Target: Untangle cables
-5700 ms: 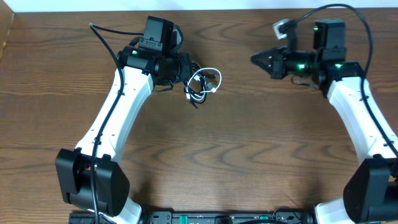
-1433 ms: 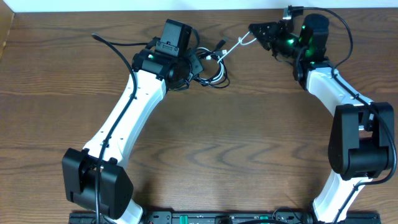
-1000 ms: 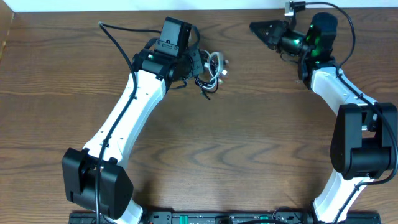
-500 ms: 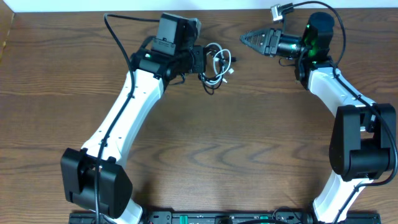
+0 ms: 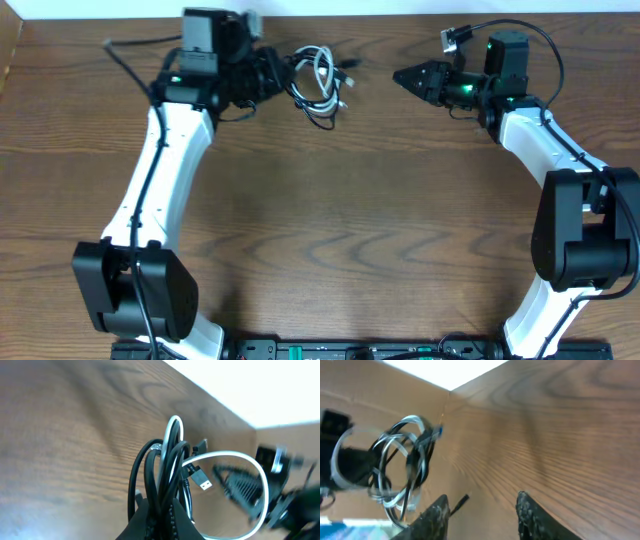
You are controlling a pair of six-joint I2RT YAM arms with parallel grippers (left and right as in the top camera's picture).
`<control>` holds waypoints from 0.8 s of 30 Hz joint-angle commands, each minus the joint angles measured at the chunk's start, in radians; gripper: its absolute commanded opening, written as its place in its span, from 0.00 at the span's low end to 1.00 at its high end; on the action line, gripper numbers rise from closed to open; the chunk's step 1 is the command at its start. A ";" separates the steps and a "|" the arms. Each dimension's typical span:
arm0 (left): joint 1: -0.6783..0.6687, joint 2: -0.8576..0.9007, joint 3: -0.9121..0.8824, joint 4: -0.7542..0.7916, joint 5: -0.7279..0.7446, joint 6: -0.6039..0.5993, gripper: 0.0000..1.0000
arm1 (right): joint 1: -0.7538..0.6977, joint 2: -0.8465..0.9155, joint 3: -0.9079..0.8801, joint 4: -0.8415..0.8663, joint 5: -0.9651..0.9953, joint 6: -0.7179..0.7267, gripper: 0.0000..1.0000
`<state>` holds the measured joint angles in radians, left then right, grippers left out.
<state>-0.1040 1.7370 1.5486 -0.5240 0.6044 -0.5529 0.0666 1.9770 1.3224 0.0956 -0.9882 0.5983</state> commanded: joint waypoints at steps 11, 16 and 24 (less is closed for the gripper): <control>0.007 -0.025 0.000 0.002 0.095 -0.727 0.08 | 0.134 -0.025 0.005 0.282 -0.200 -0.006 0.58; 0.007 -0.025 0.000 0.002 0.117 -0.796 0.08 | 0.131 -0.025 0.005 0.339 -0.200 0.037 0.61; 0.006 -0.025 0.000 0.003 0.173 -0.840 0.08 | 0.150 -0.024 0.005 0.334 -0.132 0.037 0.59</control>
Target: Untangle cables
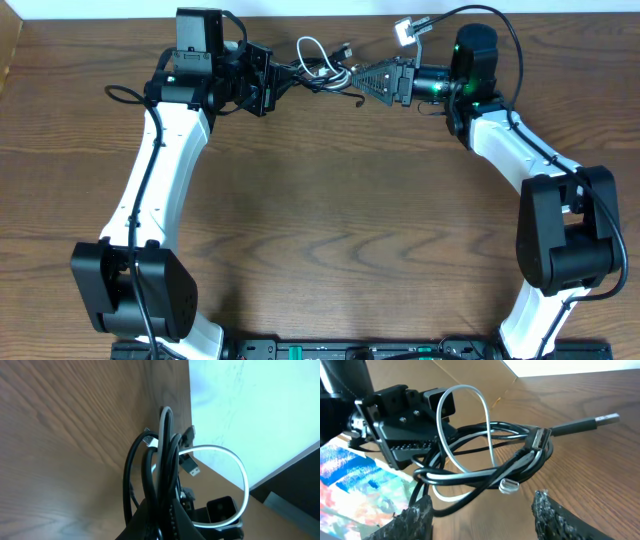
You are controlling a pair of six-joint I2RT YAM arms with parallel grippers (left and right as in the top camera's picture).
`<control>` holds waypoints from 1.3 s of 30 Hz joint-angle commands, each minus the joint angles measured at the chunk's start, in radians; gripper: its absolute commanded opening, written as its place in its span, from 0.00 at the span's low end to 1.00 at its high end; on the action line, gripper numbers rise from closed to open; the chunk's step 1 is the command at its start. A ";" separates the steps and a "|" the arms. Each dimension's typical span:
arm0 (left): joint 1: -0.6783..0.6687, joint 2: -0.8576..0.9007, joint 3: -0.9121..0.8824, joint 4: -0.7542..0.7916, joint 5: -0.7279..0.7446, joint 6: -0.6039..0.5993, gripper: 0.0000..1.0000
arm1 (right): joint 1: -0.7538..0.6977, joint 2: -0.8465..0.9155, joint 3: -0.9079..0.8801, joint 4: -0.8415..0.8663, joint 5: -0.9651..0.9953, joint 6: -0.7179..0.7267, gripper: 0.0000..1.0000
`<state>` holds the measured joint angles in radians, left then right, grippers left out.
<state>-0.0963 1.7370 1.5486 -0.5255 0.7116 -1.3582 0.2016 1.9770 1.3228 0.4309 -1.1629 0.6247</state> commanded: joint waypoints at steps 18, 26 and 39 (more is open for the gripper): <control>-0.001 -0.026 0.000 0.004 0.106 0.192 0.08 | 0.039 -0.024 0.005 -0.045 0.220 0.036 0.34; -0.004 -0.026 0.000 -0.050 0.049 0.924 0.07 | 0.000 -0.025 0.005 -0.245 0.309 -0.019 0.33; -0.068 -0.018 0.000 -0.155 -0.125 1.218 0.08 | 0.023 -0.090 0.005 -0.079 0.072 -0.041 0.11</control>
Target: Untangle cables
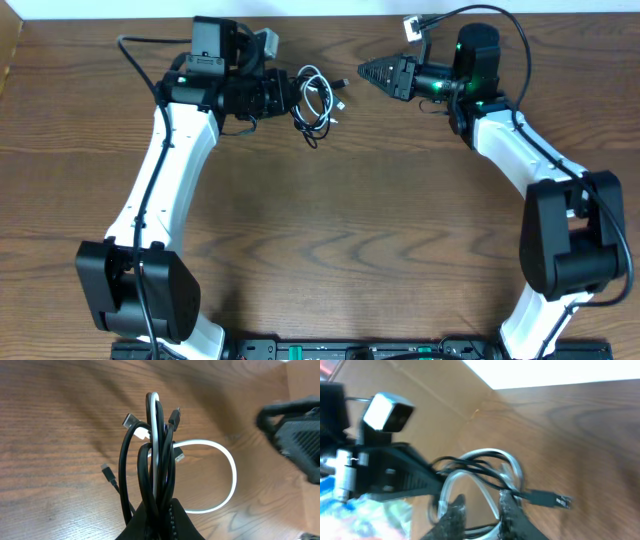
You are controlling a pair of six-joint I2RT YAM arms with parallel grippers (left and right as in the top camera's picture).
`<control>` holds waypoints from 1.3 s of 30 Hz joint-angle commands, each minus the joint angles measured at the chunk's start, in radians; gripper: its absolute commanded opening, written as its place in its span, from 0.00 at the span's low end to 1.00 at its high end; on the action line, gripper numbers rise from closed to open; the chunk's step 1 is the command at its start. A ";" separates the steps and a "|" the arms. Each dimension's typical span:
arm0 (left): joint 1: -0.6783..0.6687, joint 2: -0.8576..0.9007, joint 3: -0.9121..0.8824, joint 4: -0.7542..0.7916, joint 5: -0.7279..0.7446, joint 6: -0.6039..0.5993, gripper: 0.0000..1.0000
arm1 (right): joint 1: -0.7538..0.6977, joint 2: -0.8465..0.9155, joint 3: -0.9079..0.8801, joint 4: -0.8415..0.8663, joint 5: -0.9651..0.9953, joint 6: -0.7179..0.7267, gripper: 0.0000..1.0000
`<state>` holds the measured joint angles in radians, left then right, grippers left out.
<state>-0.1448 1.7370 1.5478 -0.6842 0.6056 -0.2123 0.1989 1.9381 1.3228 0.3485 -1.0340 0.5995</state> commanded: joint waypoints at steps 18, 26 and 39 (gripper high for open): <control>-0.026 -0.018 0.000 0.003 -0.015 -0.116 0.08 | 0.137 -0.051 0.005 -0.140 0.075 -0.089 0.01; -0.026 -0.018 0.000 0.004 -0.015 -0.154 0.08 | 0.187 -0.051 0.005 -0.207 0.142 -0.185 0.01; -0.026 -0.018 0.000 0.003 -0.016 -0.152 0.07 | 0.052 -0.117 0.005 -0.071 0.122 -0.134 0.04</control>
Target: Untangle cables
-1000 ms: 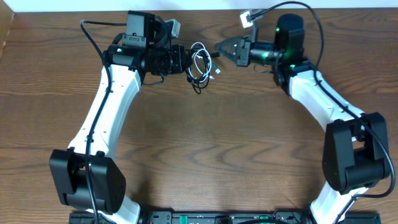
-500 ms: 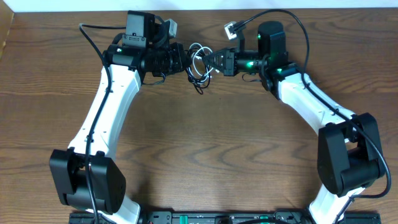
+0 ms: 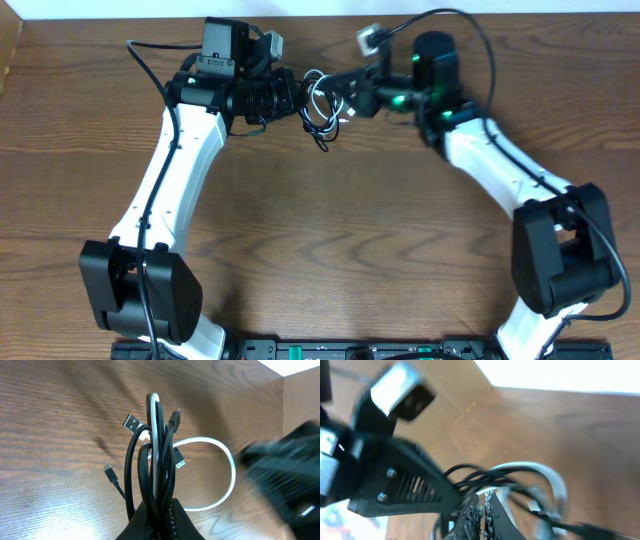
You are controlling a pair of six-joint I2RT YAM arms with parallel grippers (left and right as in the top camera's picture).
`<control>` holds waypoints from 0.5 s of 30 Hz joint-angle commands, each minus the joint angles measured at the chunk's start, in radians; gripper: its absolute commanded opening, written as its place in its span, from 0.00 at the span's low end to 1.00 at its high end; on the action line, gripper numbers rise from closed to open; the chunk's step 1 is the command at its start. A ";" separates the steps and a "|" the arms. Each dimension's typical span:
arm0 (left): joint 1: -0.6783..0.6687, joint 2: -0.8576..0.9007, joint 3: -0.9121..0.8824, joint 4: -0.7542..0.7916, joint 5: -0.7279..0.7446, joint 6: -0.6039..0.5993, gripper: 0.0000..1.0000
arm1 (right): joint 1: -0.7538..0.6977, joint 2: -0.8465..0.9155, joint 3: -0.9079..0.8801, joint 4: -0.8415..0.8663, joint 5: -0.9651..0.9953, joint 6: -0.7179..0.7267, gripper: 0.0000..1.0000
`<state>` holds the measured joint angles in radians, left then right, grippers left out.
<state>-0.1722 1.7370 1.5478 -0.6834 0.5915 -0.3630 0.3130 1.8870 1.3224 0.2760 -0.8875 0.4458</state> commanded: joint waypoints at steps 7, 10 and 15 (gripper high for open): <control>-0.002 -0.018 0.000 0.003 -0.001 -0.045 0.07 | -0.059 -0.067 0.005 -0.098 -0.037 -0.023 0.03; -0.006 -0.018 0.000 0.003 -0.001 -0.089 0.07 | -0.026 -0.067 0.005 -0.124 -0.006 -0.045 0.03; -0.017 -0.018 0.000 0.003 -0.001 -0.107 0.08 | 0.022 -0.067 0.005 -0.152 0.053 -0.051 0.03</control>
<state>-0.1795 1.7370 1.5478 -0.6834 0.5915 -0.4408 0.3138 1.8309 1.3228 0.1371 -0.8803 0.4194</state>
